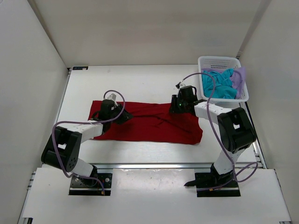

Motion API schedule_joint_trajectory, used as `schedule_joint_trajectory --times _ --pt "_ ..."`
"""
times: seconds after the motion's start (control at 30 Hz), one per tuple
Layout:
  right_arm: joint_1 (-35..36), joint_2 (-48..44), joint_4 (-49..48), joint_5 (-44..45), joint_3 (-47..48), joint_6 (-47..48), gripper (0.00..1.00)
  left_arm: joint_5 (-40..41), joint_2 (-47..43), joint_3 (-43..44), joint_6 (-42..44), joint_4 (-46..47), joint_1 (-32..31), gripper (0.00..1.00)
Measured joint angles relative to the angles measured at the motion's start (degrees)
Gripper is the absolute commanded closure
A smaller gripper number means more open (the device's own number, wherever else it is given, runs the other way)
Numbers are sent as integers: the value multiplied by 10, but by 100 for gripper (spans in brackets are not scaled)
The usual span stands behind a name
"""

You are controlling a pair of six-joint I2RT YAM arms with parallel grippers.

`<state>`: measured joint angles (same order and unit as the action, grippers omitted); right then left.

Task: Fold and stack the t-shirts
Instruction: Fold the other side of the tshirt into a rectangle

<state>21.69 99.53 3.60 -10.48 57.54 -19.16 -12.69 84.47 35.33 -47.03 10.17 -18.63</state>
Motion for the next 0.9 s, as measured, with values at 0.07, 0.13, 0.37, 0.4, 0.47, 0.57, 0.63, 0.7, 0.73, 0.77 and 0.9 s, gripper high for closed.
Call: schedule_joint_trajectory --times 0.07,0.13,0.37,0.4,0.47,0.57,0.63,0.7,0.73,0.77,0.9 --pt "2 0 0 -2 0 -3 89 -2 -5 -8 0 7 -3 67" --pt "2 0 0 -5 -1 -2 100 -3 -8 -16 -2 11 1 67" --pt "25 -36 43 10 -20 -11 100 -5 -13 -20 -9 18 13 67" --pt "32 -46 53 13 -21 -14 100 -5 -15 -20 -10 20 13 67" --pt "47 -66 70 15 -27 -21 100 -6 -18 -20 -12 21 14 67" --pt "76 -97 93 16 -38 -37 100 -7 -24 -20 -16 23 15 67" --pt "98 -108 106 17 -44 -48 100 -11 -26 -20 -18 26 17 67" --pt "116 -110 116 18 -48 -57 100 -14 -26 -20 -22 28 17 67" --pt "126 -110 120 19 -50 -64 100 -16 -26 -20 -23 29 18 67" --pt "133 -110 123 20 -52 -68 100 -18 -26 -20 -24 30 20 67" --pt "167 -110 127 24 -64 -89 99 -25 -30 -20 -30 31 25 68"
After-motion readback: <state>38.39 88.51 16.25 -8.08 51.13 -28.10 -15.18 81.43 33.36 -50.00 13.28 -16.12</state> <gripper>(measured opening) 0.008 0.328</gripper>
